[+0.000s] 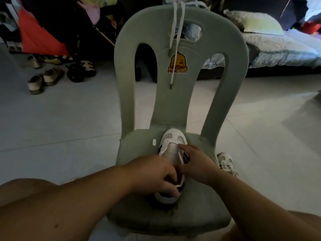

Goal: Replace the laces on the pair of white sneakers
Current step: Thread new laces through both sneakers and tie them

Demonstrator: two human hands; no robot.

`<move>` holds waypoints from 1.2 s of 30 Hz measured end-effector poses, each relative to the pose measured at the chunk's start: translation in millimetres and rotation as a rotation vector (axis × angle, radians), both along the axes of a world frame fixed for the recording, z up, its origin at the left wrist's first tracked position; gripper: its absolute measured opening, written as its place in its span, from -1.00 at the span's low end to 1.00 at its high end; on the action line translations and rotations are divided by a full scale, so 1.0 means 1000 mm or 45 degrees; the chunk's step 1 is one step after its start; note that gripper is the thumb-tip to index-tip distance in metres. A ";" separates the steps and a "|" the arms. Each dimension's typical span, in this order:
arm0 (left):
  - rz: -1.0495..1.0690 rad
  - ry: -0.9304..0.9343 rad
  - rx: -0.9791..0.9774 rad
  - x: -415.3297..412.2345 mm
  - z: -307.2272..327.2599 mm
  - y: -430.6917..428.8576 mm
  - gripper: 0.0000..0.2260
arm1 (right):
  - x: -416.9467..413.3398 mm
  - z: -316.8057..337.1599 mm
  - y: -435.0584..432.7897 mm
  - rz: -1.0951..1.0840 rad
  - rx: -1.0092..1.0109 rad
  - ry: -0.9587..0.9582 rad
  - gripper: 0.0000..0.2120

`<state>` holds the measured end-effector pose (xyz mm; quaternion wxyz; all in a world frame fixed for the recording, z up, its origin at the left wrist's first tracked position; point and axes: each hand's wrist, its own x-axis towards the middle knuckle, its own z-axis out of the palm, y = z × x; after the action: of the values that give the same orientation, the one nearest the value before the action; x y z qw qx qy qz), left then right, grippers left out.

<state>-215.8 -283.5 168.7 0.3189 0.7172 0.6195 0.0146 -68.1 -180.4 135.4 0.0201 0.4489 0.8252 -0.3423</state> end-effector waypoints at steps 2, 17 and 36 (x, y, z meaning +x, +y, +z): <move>0.124 -0.024 0.123 -0.002 -0.001 0.008 -0.64 | 0.000 0.001 0.002 0.030 0.028 -0.012 -0.14; 0.224 0.371 0.555 0.011 -0.019 0.031 -0.76 | 0.007 0.009 0.002 0.206 0.117 0.013 -0.39; 0.540 -0.242 0.522 -0.024 0.011 0.020 -0.68 | -0.025 0.095 0.017 -0.154 0.171 0.456 -0.47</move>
<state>-239.6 -263.9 179.7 0.2140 0.6166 0.7069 0.2727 -93.6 -163.2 230.4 -0.1777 0.4299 0.8081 -0.3615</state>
